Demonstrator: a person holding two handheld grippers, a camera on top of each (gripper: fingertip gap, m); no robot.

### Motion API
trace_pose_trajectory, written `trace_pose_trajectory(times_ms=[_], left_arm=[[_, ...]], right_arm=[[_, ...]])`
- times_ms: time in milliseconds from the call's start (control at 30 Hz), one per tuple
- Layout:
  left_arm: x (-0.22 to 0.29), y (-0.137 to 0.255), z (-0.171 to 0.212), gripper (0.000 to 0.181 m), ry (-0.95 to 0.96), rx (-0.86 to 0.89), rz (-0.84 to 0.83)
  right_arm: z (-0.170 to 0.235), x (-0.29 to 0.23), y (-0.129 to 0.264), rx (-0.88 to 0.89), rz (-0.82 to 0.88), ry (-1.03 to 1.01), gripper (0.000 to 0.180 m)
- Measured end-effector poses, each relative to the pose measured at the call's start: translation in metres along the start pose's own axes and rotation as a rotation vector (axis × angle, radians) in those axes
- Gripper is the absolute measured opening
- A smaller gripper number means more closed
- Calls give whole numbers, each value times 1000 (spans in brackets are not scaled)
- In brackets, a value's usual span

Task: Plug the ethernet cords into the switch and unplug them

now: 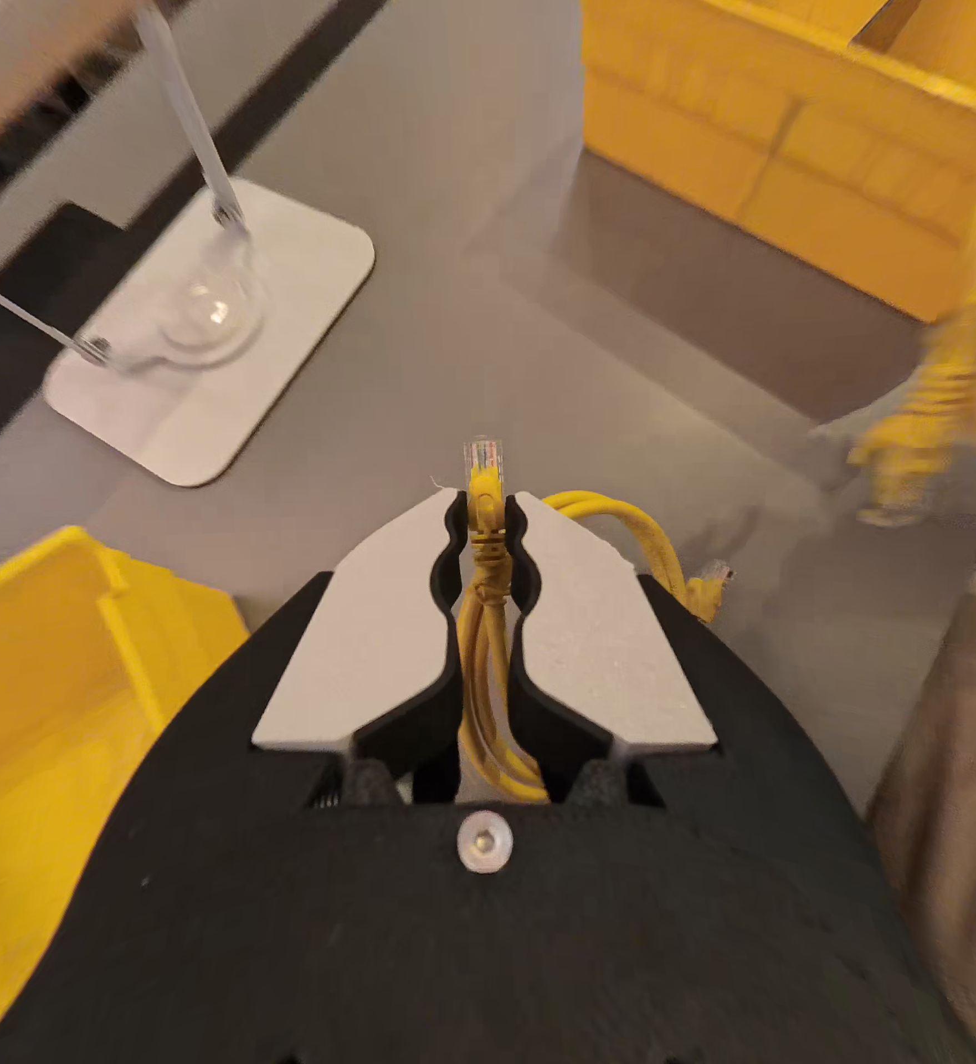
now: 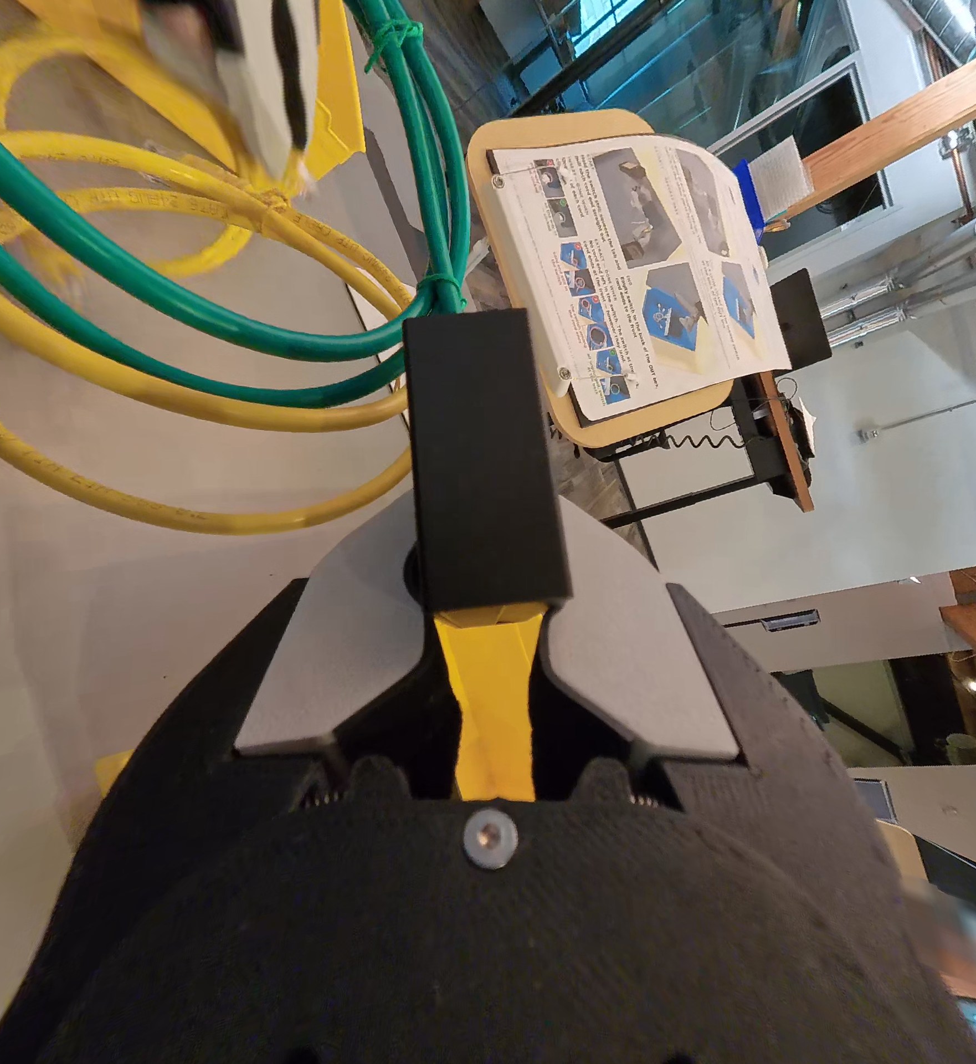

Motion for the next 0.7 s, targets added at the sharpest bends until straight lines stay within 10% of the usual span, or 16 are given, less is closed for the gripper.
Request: trace_pose_trajectory(times_ms=[333, 700], left_arm=[[29, 137, -77, 12, -337, 153, 122], [109, 73, -121, 12, -505, 26, 552]], right_arm=[[3, -10, -15, -55, 50, 137, 31], [-35, -36, -21, 108, 39, 244, 31]])
Point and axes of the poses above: each gripper's, where its closed fingertips meet, y back along the fingers, z out of its underside, x = y × z across the jaws, the point moved 6 cm from there along y, back along the fingers, and after that the axes turned 13 degrees about -y, right-handed, at the moved point
